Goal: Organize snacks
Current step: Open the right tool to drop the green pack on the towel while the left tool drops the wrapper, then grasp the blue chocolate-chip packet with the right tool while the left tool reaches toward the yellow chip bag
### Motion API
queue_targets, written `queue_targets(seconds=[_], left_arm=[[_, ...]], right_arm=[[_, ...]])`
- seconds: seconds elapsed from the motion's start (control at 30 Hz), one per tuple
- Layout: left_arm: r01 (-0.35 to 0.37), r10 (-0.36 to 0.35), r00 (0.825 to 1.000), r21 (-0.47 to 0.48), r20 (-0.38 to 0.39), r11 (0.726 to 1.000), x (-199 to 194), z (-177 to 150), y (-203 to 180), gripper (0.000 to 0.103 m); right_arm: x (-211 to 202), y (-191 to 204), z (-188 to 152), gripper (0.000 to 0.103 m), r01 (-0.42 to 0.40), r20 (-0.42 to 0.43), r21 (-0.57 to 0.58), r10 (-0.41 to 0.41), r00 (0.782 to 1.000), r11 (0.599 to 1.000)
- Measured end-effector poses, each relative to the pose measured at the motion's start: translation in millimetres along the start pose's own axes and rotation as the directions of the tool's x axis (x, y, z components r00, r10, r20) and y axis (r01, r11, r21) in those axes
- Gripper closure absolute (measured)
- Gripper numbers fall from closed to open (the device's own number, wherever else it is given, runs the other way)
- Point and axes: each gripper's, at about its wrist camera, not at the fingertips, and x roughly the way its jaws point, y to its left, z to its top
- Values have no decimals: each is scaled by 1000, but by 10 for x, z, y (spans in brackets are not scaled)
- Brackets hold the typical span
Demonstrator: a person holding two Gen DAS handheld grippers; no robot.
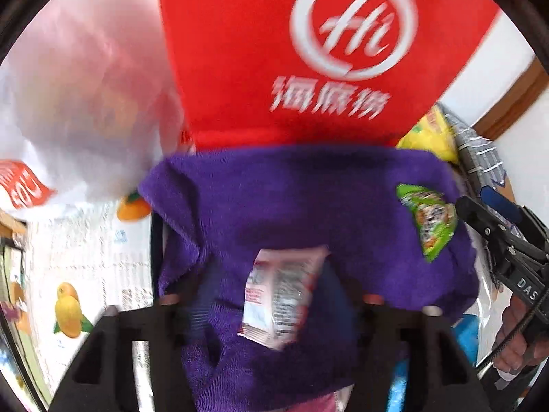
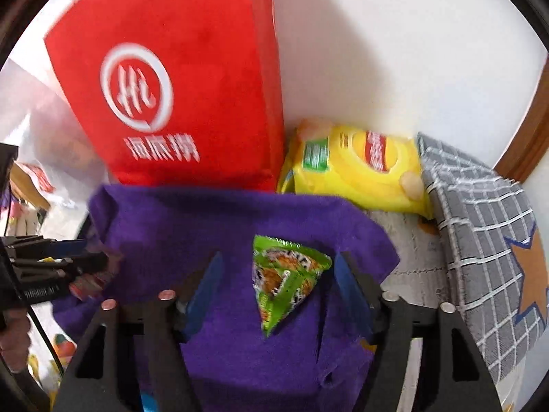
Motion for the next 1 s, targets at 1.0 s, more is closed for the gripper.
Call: queue_targets(seconds=[1.0], left_arm=[[61,-72,937,43,342,997,-1709,-1175,-106,30]], right_arm=[[-1906,-149,-1357,21,23,187,64,-34,982,998]])
